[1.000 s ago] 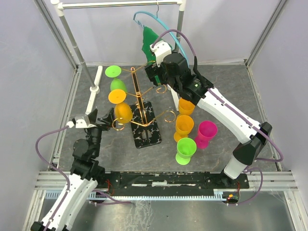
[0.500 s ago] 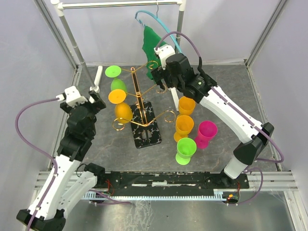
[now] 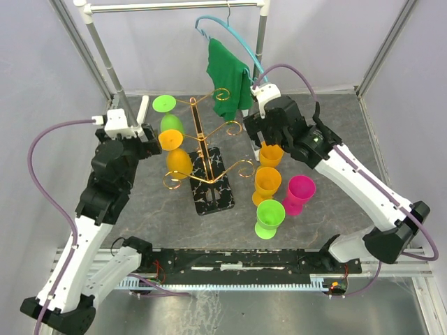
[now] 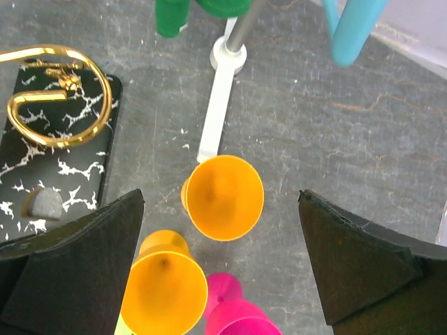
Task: Place the wine glass upside down on the wine glass rack
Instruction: Pick up the wine glass at the center of the board.
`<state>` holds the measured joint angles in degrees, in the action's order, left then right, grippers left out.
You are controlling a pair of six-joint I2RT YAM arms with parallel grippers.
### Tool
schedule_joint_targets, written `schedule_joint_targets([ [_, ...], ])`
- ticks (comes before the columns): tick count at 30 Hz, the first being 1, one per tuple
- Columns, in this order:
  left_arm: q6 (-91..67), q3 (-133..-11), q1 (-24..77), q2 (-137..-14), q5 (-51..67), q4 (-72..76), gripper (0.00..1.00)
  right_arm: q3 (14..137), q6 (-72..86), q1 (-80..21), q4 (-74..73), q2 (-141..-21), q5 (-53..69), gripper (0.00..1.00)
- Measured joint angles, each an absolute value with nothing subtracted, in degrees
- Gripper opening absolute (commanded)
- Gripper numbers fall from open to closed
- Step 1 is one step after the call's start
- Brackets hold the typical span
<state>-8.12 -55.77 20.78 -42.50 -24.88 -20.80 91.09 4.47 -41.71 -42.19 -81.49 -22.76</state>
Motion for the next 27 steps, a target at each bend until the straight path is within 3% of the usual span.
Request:
schedule_joint_targets([
  [12, -6.6, -79.3, 20.8, -56.5, -8.6, -21.8, 0.95, 82.0, 9.7, -41.7, -44.8, -75.7, -21.6, 0.91],
  [21, -7.0, -80.4, 20.8, -66.2, 1.6, -20.1, 0.95, 77.0, 13.3, -41.7, -45.7, -70.3, -23.0, 0.85],
  [27, -7.9, -80.7, 20.8, -68.7, 6.2, -17.5, 0.95, 76.7, 15.2, -41.6, -44.2, -74.0, -21.5, 0.84],
])
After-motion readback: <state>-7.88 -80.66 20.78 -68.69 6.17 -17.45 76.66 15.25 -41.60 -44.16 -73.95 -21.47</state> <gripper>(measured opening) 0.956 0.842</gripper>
